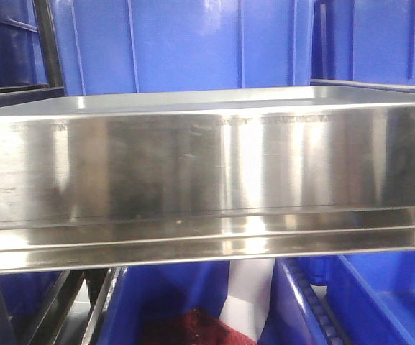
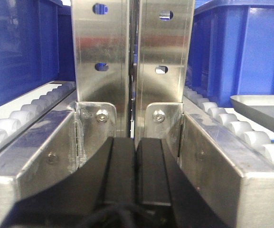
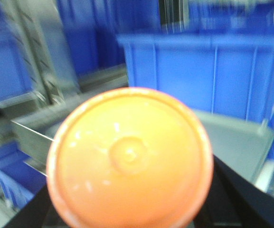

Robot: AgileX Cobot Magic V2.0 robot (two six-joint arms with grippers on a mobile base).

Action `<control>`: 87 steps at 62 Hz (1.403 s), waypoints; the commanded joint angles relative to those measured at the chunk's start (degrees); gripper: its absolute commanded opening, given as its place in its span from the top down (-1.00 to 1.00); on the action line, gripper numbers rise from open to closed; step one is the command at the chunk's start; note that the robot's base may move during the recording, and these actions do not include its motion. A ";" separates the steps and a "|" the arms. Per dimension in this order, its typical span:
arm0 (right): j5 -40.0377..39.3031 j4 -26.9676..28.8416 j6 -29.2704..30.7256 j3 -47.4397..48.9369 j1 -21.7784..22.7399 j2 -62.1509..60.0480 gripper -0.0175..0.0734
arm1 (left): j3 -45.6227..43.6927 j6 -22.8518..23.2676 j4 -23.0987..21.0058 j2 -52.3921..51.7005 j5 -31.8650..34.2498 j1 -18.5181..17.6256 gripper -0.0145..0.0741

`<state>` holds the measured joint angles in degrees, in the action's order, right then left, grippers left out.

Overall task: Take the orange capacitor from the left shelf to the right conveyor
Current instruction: 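Raise the held capacitor up and away from the shelf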

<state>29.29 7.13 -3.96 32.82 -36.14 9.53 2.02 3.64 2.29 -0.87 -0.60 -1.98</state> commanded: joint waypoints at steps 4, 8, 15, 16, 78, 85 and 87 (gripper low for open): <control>-0.53 -0.70 0.74 1.41 -0.11 -5.51 0.49 | 1.24 0.42 -0.13 -0.38 5.19 -0.11 0.96; 0.81 -2.04 0.74 1.41 -0.11 -7.04 0.49 | 1.24 0.42 -0.13 -0.38 5.19 -0.11 0.96; 0.88 -5.55 0.74 1.17 -0.11 -7.54 0.49 | 1.24 0.42 -0.13 -0.38 5.19 -0.11 0.96; 0.73 -6.11 0.74 1.10 -0.11 -7.39 0.49 | 1.24 0.42 -0.13 -0.38 5.19 -0.11 0.96; -26.65 -9.02 0.74 -15.06 -0.05 -7.31 0.49 | 1.24 0.42 -0.13 -0.38 5.19 -0.11 0.96; -30.55 -8.91 0.70 -15.72 -0.05 -7.36 0.49 | 1.24 0.42 -0.13 -0.38 5.19 -0.11 0.96; -30.79 -8.91 0.70 -15.72 -0.05 -7.36 0.49 | 1.24 0.42 -0.13 -0.38 5.19 -0.11 0.96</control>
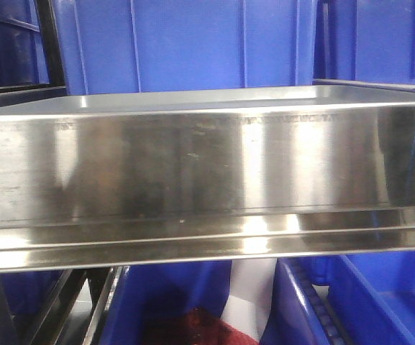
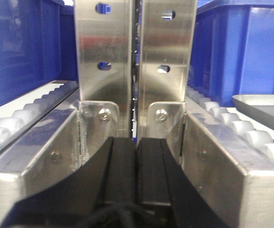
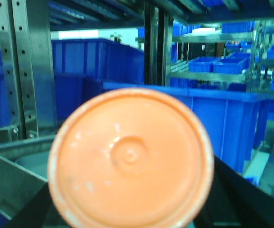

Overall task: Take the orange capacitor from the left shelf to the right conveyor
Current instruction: 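Raise the held capacitor up and away from the shelf, then drive the base away from the shelf holding the capacitor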

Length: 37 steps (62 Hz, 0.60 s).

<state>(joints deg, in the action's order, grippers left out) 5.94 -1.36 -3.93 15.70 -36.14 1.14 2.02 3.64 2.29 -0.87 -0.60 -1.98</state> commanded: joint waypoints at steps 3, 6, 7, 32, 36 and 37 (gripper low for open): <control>-7.44 -0.42 0.67 1.40 -0.05 1.04 0.49 | 1.24 0.42 -0.13 -0.38 5.19 -0.11 0.96; -7.35 -0.42 0.67 1.40 -0.05 1.04 0.49 | 1.24 0.42 -0.13 -0.38 5.19 -0.11 0.96; -7.25 -0.42 0.67 1.40 -0.05 1.04 0.49 | 1.24 0.42 -0.13 -0.38 5.19 -0.11 0.96; -7.20 -0.42 0.67 1.40 -0.05 1.04 0.49 | 1.24 0.42 -0.13 -0.38 5.19 -0.11 0.96; -7.20 -0.42 0.67 1.40 -0.05 1.04 0.49 | 1.24 0.42 -0.13 -0.38 5.19 -0.11 0.96; -7.20 -0.42 0.67 1.40 -0.05 1.04 0.49 | 1.24 0.42 -0.13 -0.38 5.19 -0.11 0.96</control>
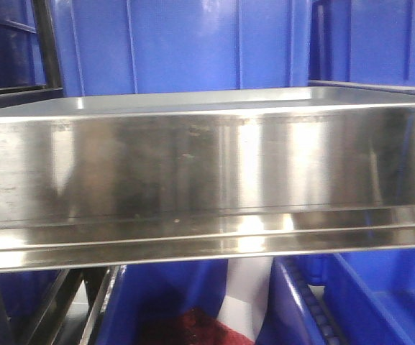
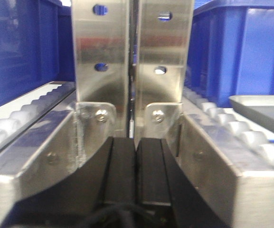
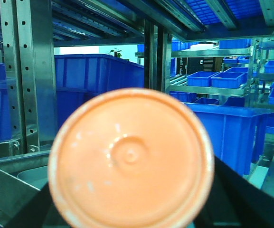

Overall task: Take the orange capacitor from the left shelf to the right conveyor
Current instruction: 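Drive the base away from the shelf holding the capacitor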

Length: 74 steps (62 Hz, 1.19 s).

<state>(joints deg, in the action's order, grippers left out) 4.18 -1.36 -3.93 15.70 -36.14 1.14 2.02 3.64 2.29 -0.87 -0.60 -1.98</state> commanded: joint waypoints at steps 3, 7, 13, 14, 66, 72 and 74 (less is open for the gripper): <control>-5.44 -0.42 0.67 1.40 -0.05 1.04 0.49 | 1.24 0.42 -0.13 -0.38 5.19 -0.11 0.96; -5.44 -0.42 0.67 1.40 -0.05 1.04 0.49 | 1.24 0.42 -0.13 -0.38 5.19 -0.11 0.96; -5.44 -0.42 0.67 1.40 -0.05 1.04 0.49 | 1.24 0.42 -0.13 -0.38 5.19 -0.11 0.96; -5.44 -0.42 0.67 1.40 -0.05 1.04 0.49 | 1.24 0.42 -0.13 -0.38 5.19 -0.11 0.96; -5.44 -0.42 0.67 1.40 -0.05 1.04 0.49 | 1.24 0.42 -0.13 -0.38 5.19 -0.11 0.96; -5.44 -0.42 0.67 1.40 -0.05 1.04 0.49 | 1.24 0.42 -0.13 -0.38 5.19 -0.11 0.96; -5.44 -0.42 0.67 1.40 -0.05 1.04 0.49 | 1.24 0.42 -0.13 -0.38 5.19 -0.11 0.96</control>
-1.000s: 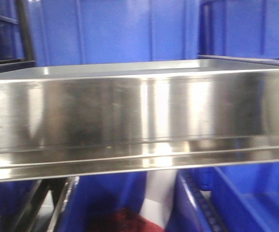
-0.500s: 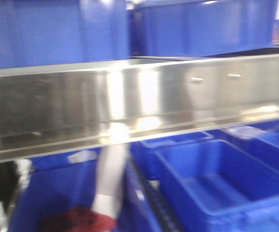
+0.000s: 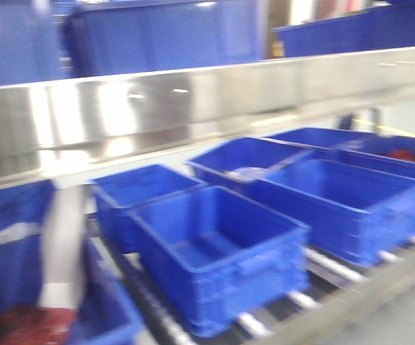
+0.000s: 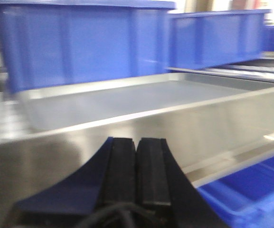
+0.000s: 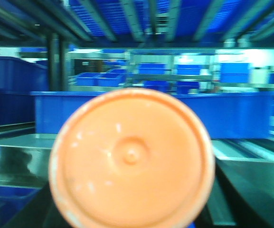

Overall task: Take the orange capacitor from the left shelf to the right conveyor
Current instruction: 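Drive the base away from the shelf holding the capacitor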

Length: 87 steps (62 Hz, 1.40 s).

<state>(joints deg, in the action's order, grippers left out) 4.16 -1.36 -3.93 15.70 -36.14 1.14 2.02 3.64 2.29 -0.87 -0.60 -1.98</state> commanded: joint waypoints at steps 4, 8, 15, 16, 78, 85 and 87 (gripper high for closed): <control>-5.42 -0.42 0.67 1.40 -0.05 1.04 0.49 | 1.24 0.42 -0.13 -0.38 5.19 -0.11 0.96; -5.42 -0.42 0.67 1.40 -0.05 1.04 0.49 | 1.24 0.42 -0.13 -0.38 5.19 -0.11 0.96; -5.42 -0.42 0.67 1.40 -0.05 1.04 0.49 | 1.24 0.42 -0.13 -0.38 5.19 -0.11 0.96; -5.42 -0.42 0.67 1.40 -0.05 1.04 0.49 | 1.24 0.42 -0.13 -0.38 5.19 -0.11 0.96; -5.42 -0.42 0.67 1.40 -0.05 1.04 0.49 | 1.24 0.42 -0.13 -0.38 5.19 -0.11 0.96; -5.42 -0.42 0.67 1.40 -0.05 1.04 0.49 | 1.24 0.42 -0.13 -0.38 5.19 -0.11 0.96; -5.42 -0.42 0.67 1.40 -0.05 1.04 0.49 | 1.24 0.42 -0.13 -0.38 5.19 -0.11 0.96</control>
<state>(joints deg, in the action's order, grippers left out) 4.16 -1.36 -3.93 15.70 -36.14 1.14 2.02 3.64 2.29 -0.87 -0.60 -1.98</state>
